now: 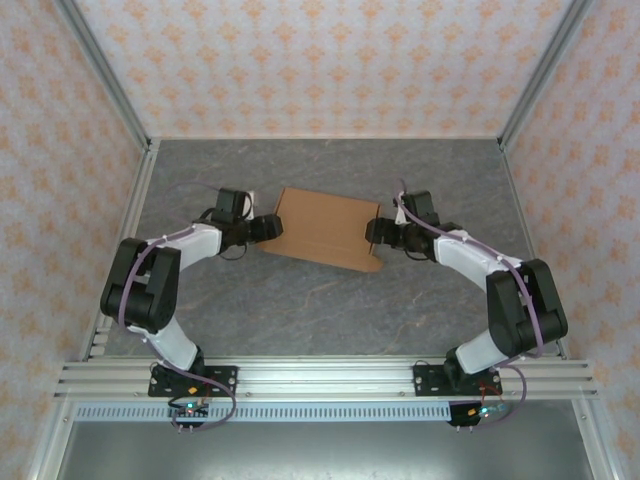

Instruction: Fold the paper box

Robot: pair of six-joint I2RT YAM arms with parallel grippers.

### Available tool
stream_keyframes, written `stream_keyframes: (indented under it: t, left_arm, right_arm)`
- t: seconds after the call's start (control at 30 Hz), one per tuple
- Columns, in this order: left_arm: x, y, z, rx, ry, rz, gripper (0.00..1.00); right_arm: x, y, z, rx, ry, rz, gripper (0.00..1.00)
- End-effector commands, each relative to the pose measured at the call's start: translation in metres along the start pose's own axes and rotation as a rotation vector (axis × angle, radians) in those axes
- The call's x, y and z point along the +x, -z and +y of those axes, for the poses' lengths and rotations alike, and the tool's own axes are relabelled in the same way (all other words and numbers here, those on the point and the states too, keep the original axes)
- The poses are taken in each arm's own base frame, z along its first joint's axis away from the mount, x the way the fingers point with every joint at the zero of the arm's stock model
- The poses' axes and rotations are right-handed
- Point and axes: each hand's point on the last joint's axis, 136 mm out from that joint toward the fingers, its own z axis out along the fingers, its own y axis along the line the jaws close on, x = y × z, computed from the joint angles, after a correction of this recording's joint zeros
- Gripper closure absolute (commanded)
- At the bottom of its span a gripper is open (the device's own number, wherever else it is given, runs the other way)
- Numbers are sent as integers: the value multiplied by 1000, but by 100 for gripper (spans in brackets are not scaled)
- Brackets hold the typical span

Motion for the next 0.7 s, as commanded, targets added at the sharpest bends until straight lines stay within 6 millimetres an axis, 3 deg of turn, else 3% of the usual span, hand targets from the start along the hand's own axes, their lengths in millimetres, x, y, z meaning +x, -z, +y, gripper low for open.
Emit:
stream_keyframes:
  t: [0.0,0.17,0.67]
  left_arm:
    - [-21,3,-15,61,7,-41,23]
    - [-20,1,-14,53,2,-27,22]
    - [0,-15,-15,96,22,52,21]
  right_arm:
    - [-4,0,-2,-38,-62,-18,21]
    - [7,-5,-4,-53,-105,12,16]
    - [26,-23,10,-121,-152,39,15]
